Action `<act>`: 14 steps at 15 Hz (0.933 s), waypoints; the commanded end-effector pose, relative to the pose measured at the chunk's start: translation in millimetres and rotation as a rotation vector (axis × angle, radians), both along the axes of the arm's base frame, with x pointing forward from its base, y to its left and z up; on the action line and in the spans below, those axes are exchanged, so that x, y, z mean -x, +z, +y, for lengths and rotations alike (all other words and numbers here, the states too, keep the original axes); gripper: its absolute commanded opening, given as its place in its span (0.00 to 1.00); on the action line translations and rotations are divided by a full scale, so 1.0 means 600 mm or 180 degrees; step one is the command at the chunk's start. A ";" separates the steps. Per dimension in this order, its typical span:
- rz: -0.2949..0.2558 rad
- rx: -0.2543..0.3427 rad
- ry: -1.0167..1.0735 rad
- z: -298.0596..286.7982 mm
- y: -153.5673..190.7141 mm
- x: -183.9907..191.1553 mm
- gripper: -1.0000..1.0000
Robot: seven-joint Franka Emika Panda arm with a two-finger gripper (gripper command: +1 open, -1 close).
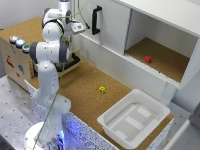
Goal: Put the purple object in the drawer
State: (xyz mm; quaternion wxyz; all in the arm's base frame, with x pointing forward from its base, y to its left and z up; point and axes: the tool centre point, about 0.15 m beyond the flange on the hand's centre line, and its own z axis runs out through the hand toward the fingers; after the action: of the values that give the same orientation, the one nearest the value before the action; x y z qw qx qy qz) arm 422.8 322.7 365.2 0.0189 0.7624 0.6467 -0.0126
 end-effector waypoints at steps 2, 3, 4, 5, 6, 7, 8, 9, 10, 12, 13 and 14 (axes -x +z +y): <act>-0.0297 -0.0499 -0.0037 -0.031 -0.059 0.027 0.00; -0.0304 -0.0498 -0.0029 -0.031 -0.058 0.031 0.00; -0.0280 -0.0475 -0.0010 -0.030 -0.060 0.034 0.00; -0.0259 -0.0440 -0.0030 -0.027 -0.063 0.038 0.00; -0.0291 -0.0429 0.0002 -0.025 -0.066 0.047 0.00; -0.0270 -0.0406 0.0008 -0.022 -0.067 0.050 0.00; -0.0284 -0.0392 -0.0008 -0.021 -0.066 0.051 1.00; -0.0299 -0.0390 -0.0035 -0.019 -0.061 0.051 1.00; -0.0289 -0.0422 -0.0035 -0.019 -0.052 0.051 1.00; -0.0294 -0.0495 -0.0040 -0.018 -0.024 0.054 1.00; -0.0292 -0.0526 -0.0045 -0.019 -0.008 0.056 1.00; -0.0311 -0.0584 -0.0043 -0.022 0.012 0.059 1.00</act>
State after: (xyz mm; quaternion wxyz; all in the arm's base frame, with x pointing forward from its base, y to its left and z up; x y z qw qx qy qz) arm 405.8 321.2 340.9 0.0066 0.7689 0.6389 0.0207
